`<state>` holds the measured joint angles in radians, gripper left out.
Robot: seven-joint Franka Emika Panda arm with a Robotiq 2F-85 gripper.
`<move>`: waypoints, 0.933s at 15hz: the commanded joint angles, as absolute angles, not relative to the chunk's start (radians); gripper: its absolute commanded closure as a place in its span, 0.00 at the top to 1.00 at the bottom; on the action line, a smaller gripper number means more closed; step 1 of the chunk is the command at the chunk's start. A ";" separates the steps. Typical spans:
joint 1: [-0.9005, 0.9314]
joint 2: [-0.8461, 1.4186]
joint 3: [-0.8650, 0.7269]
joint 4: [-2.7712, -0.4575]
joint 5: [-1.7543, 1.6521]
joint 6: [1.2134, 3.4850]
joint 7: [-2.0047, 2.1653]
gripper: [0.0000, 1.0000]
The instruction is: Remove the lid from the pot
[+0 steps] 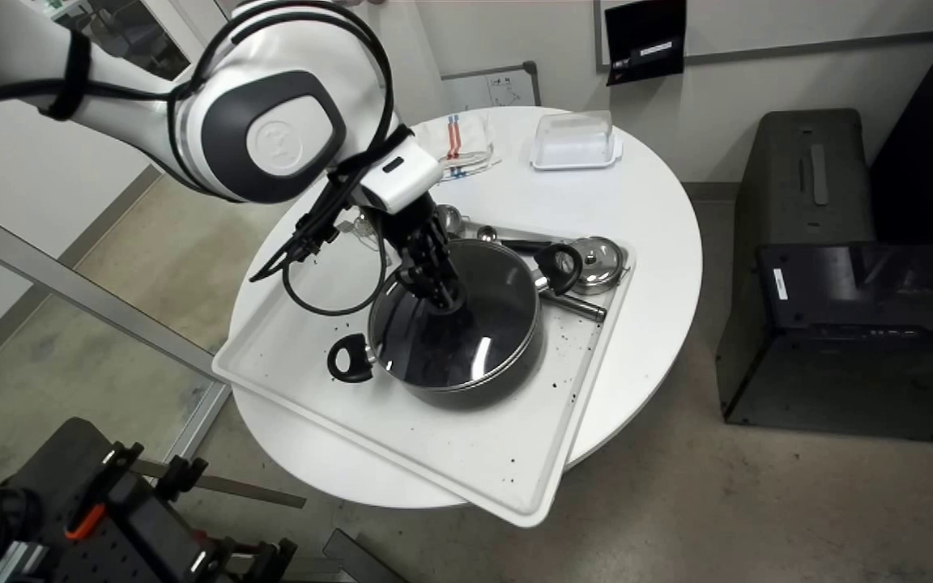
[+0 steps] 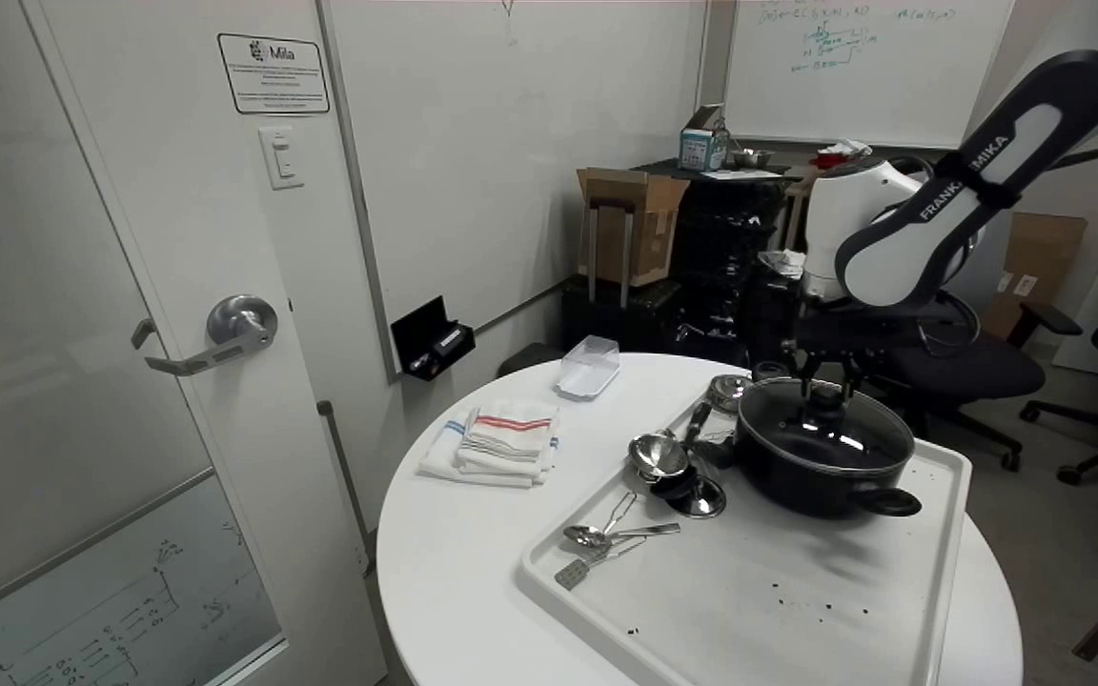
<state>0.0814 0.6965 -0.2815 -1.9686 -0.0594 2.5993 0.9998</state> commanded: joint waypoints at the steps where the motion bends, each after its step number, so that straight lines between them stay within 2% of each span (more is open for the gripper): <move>1: 0.074 0.589 -0.269 -2.042 -0.049 2.583 0.949 0.25; 8: 0.102 0.488 -0.261 -2.122 -0.081 2.594 0.916 0.25; 14: 0.199 0.468 -0.257 -2.167 -0.169 2.620 0.956 0.25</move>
<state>0.1511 0.5137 -0.2542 -2.1230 -0.1127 2.6047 0.9399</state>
